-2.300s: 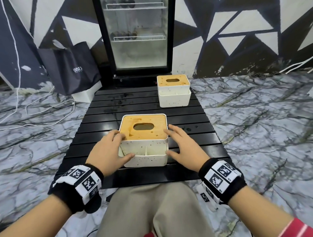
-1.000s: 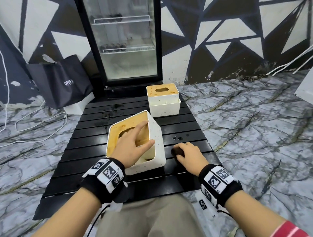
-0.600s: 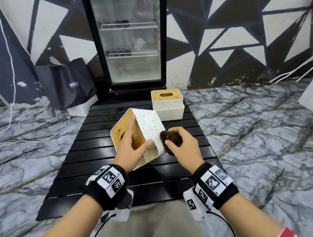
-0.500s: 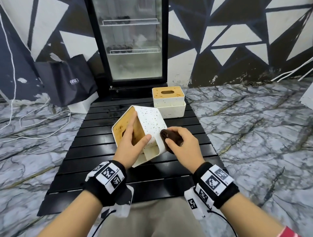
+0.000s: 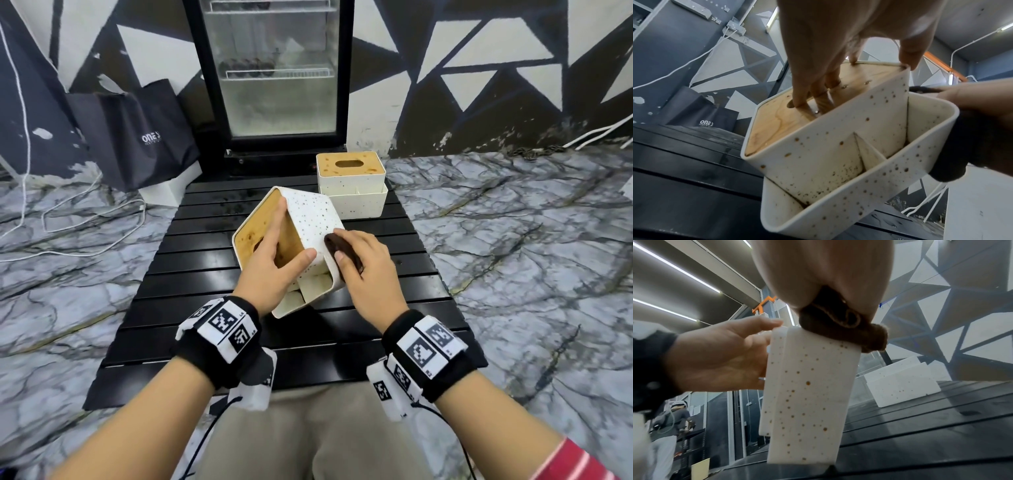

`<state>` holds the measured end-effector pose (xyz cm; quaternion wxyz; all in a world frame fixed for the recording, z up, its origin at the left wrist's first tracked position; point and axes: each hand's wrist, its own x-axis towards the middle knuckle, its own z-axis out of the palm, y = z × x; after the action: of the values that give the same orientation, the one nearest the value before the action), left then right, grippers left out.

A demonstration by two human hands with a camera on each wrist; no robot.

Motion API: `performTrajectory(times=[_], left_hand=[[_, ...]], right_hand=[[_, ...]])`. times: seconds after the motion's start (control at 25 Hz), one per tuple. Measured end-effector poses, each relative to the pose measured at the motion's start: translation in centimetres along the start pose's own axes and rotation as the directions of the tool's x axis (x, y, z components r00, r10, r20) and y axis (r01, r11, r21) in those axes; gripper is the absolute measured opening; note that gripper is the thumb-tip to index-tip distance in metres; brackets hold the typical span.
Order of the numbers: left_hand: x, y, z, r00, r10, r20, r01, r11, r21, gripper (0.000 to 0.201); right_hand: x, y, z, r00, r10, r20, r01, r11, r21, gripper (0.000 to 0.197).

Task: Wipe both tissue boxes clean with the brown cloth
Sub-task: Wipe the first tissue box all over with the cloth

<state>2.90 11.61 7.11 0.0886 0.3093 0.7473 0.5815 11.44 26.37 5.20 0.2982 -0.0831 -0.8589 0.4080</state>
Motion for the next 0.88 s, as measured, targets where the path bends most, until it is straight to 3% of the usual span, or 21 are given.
performTrajectory(times=[0.12, 0.36, 0.52, 0.72, 0.88], left_hand=[[0.2, -0.2, -0.5, 1.0, -0.019, 0.016, 0.019, 1.0, 0.001, 0.087], [0.7, 0.4, -0.4, 0.994, 0.012, 0.104, -0.014, 1.0, 0.022, 0.084], [0.8, 0.4, -0.2, 0.995, 0.017, 0.099, -0.017, 1.0, -0.009, 0.089], [0.7, 0.5, 0.2, 0.99, 0.042, 0.134, -0.044, 0.999, 0.01, 0.086], [0.8, 0.5, 0.0, 0.992, 0.024, 0.125, -0.024, 1.0, 0.004, 0.084]], right_hand=[[-0.6, 0.3, 0.1, 1.0, 0.024, -0.02, -0.024, 1.0, 0.011, 0.041], [0.5, -0.8, 0.3, 0.997, -0.079, -0.008, 0.08, 0.996, 0.032, 0.038], [0.3, -0.3, 0.0, 0.999, -0.042, -0.015, 0.042, 0.998, 0.046, 0.038], [1.0, -1.3, 0.1, 0.991, -0.131, 0.009, 0.13, 0.99, 0.05, 0.038], [1.2, -0.8, -0.1, 0.995, -0.102, 0.011, 0.101, 0.993, 0.059, 0.038]])
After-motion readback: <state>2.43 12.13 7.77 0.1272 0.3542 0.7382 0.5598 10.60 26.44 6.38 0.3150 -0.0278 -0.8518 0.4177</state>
